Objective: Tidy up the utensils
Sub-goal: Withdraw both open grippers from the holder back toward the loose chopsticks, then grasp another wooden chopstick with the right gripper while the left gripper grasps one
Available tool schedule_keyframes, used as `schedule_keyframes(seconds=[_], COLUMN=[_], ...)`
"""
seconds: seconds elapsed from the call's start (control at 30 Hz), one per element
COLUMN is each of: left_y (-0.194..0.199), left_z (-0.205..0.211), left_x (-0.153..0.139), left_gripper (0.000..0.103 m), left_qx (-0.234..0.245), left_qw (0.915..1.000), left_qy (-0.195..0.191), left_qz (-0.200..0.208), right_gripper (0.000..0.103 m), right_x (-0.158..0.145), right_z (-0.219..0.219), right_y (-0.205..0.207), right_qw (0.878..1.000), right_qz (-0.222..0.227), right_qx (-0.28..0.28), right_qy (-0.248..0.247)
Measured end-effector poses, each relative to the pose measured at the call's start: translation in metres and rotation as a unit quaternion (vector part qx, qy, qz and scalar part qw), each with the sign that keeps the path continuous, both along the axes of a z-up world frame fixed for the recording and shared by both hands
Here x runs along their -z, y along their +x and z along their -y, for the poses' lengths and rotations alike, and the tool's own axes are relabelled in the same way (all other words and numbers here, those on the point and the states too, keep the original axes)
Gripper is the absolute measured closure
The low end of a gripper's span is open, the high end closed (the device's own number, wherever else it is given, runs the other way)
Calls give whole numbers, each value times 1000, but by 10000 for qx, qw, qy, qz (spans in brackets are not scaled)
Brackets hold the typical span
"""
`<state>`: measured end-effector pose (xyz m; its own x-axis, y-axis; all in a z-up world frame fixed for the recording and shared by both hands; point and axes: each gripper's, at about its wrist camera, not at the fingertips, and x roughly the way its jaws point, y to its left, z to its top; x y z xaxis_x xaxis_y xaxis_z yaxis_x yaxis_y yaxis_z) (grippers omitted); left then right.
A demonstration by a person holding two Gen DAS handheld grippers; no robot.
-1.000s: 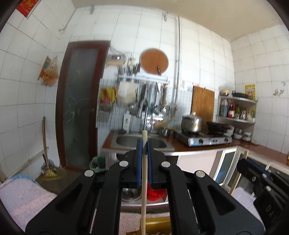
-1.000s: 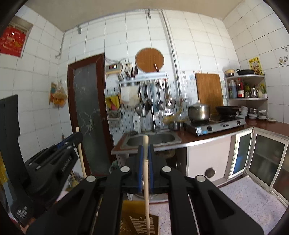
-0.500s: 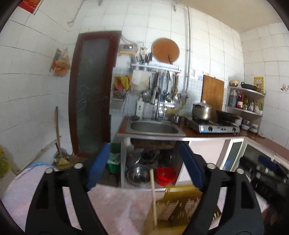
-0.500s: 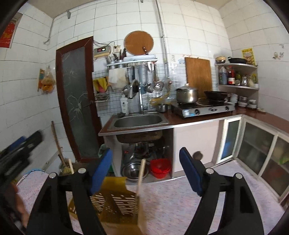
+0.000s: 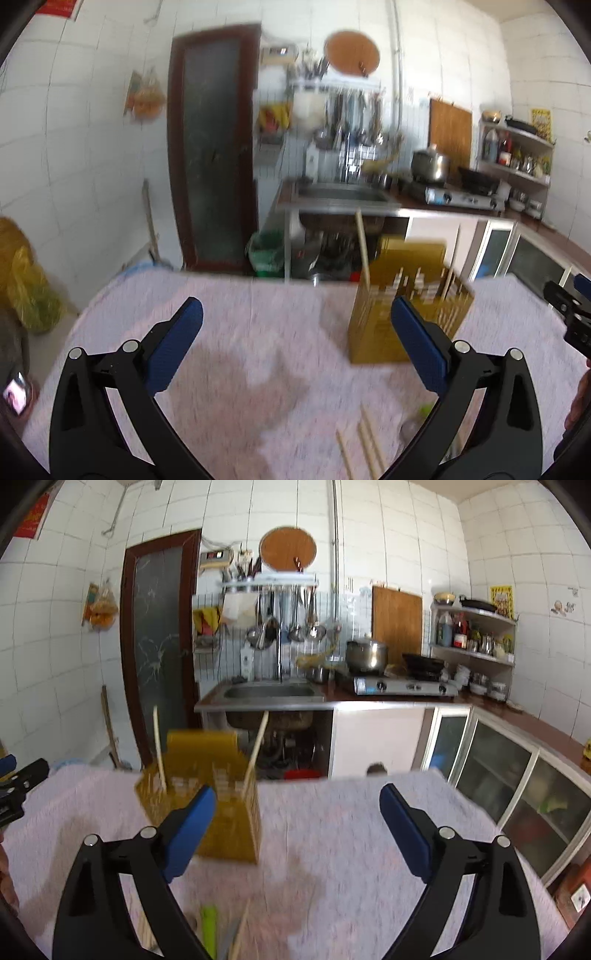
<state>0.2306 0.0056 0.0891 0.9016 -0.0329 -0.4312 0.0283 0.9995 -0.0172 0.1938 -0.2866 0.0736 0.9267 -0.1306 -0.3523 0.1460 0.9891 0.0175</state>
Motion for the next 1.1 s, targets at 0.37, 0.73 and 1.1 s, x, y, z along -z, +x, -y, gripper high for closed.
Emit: schedule_keyframes(seconds=[0.37,0.73,1.1], left_y=[-5,10,20], left_z=[3,10,22], left_x=[84,136,163], left_gripper=[5,5,5], left_qx=[-60,-259,-204], left_qw=[9958,9862,9763], left_qy=[52,-17,121], left_qz=[-910,-1632,-2152], right_gripper=[14,14,14], right_x=[79,129,139], right_z=[-2,0,-14], right_y=[-14,4,17], right_qw=[9964,9873,9803], right_qz=[-844,-1570,-1953], right_qx=[3,-50,-138], right_qy=[13,259,263])
